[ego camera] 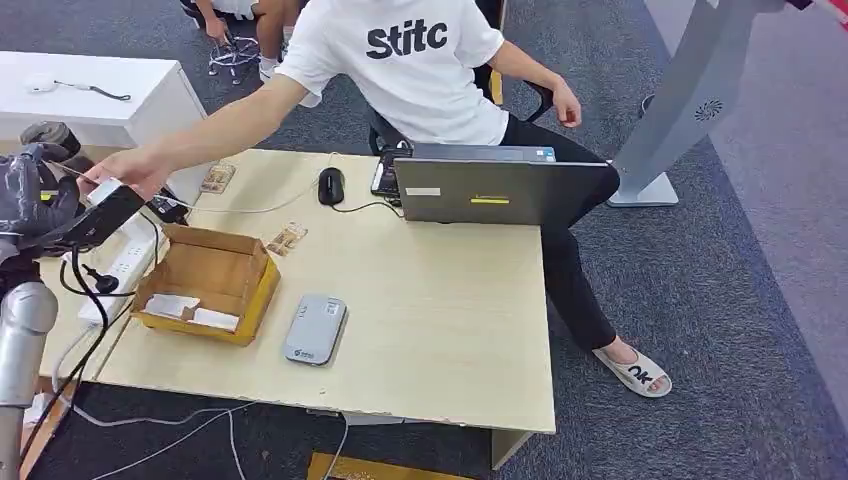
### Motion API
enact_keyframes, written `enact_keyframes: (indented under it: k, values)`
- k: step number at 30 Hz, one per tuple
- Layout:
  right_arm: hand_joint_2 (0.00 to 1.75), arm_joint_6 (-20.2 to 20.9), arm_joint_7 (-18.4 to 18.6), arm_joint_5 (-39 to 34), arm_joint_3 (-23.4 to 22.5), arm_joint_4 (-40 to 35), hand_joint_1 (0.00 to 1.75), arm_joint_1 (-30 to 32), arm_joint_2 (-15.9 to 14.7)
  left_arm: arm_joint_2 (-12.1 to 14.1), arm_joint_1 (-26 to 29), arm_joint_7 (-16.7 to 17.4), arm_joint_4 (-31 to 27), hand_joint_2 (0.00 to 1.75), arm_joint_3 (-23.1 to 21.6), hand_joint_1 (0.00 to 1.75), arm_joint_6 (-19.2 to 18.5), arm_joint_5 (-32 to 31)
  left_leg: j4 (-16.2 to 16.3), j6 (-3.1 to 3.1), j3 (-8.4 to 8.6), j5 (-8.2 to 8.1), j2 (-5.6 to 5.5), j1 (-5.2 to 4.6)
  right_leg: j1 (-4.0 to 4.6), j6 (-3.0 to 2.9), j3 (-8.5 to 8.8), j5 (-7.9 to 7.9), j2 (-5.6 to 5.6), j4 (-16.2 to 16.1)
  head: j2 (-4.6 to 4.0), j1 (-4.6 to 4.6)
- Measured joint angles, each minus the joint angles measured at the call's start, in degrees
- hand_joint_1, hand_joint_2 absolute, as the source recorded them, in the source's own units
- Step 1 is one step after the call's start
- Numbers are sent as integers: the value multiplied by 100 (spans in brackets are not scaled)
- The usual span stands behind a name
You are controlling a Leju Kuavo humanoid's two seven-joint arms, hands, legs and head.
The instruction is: Pass the card to the sensor for recognition and then transmit it.
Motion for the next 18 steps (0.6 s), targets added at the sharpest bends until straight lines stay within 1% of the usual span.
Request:
enact_keyframes:
  k: [11, 18]
  values:
    - [175, 0, 2, 0, -9, 0, 0, 0, 0, -98, -21, 22, 46, 175, 0, 0, 35, 15, 0, 0, 0, 0, 1, 0, 0, 0, 0, 2, 1, 0, 0, 2]
    - [175, 0, 2, 0, -20, 0, 0, 0, 0, -105, -22, 22, 46, 175, 0, 0, 37, 15, 0, 0, 0, 0, 2, 0, 0, 0, 0, 2, 1, 0, 0, 0]
